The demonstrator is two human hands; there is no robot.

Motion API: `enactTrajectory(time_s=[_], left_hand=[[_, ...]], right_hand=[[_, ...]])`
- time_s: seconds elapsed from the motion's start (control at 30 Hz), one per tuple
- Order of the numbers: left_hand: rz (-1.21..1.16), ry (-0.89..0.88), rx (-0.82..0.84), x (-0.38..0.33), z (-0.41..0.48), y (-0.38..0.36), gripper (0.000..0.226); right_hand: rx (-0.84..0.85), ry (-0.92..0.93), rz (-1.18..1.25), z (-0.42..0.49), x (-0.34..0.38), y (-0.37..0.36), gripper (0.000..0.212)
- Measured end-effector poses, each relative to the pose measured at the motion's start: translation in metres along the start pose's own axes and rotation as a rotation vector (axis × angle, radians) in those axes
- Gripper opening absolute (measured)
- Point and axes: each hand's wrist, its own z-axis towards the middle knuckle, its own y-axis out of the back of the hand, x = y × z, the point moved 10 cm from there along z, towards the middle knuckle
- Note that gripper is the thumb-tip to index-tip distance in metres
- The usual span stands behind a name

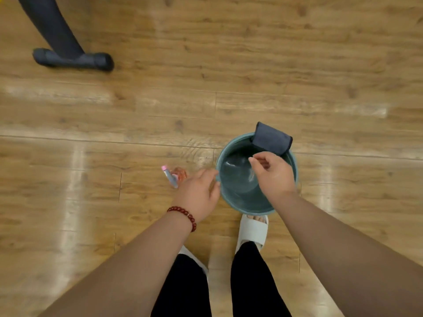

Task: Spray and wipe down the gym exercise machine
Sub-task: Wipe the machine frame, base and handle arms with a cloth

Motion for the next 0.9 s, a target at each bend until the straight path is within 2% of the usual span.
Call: enactTrajectory(time_s=[0.23, 0.4, 0.5, 0.67, 0.9], left_hand=[[0.008, 0.112, -0.1, 0.003, 0.097, -0.045, 0.044], [0.035, 0.16, -0.043, 0.019, 0.139, -0.079, 0.047], [0.029, 0.175, -0.019, 0.022, 0.143, -0.092, 0.045], [0.044, 0.175, -0.033, 0.024, 0.144, -0.092, 0.044], [0.083, 0.18, 0.018, 0.021, 0.142, -0.094, 0.049]], right_hand=[[-0.102, 0.252, -0.185, 0.086, -0.029, 0.011, 0.036], [0.025, 0.297, -0.39, 0.124, -0.051, -0.006, 0.055], [0.035, 0.307, -0.488, 0.135, -0.058, -0.014, 0.055], [0.001, 0.26, -0.386, 0.143, -0.062, -0.01, 0.044], [-0.058, 0.288, -0.232, 0.137, -0.062, 0.002, 0.035]])
